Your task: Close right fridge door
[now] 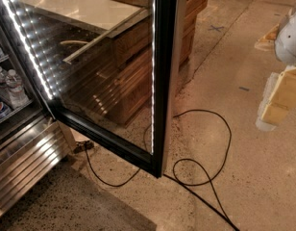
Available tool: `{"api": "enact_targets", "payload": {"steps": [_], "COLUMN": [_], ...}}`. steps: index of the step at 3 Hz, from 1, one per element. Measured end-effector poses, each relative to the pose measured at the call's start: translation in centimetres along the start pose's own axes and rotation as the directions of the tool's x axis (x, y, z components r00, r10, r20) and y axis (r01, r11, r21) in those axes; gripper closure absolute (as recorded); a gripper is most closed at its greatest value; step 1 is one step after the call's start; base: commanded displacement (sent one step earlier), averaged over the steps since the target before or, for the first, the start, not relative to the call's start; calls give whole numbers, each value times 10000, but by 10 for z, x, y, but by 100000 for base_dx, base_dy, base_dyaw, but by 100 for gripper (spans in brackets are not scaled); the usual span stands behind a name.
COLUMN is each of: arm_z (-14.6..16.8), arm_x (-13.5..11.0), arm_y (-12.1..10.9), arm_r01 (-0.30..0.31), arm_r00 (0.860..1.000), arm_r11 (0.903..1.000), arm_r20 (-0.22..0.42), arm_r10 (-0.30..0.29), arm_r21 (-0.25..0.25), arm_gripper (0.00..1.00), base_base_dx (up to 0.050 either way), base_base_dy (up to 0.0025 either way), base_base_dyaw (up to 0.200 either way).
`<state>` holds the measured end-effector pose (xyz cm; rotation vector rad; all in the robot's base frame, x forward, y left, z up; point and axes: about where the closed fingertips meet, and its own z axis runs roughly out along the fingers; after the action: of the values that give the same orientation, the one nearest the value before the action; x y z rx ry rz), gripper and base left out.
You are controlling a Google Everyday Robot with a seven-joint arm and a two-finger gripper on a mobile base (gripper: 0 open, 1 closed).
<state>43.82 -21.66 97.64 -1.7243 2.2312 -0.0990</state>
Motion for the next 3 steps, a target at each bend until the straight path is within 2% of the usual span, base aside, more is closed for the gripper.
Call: {"api": "enact_targets", "payload": {"steps": [1, 2, 3], "arm_z": [0, 0, 0], "arm_x": [0, 0, 0], "arm_y": [0, 0, 0], "arm_r01": [0, 0, -7], "arm_r00": [10000, 10000, 10000], "arm_r11": [10000, 10000, 10000], "arm_r20": [0, 3, 12], "arm_r10": [0, 0, 7], "arm_r21": [0, 5, 10], "arm_gripper": [0, 0, 0], "base_base_dx": [4950, 4191, 0], "base_base_dy": [1, 228, 0], "base_base_dyaw": [-12, 10787, 0]}}
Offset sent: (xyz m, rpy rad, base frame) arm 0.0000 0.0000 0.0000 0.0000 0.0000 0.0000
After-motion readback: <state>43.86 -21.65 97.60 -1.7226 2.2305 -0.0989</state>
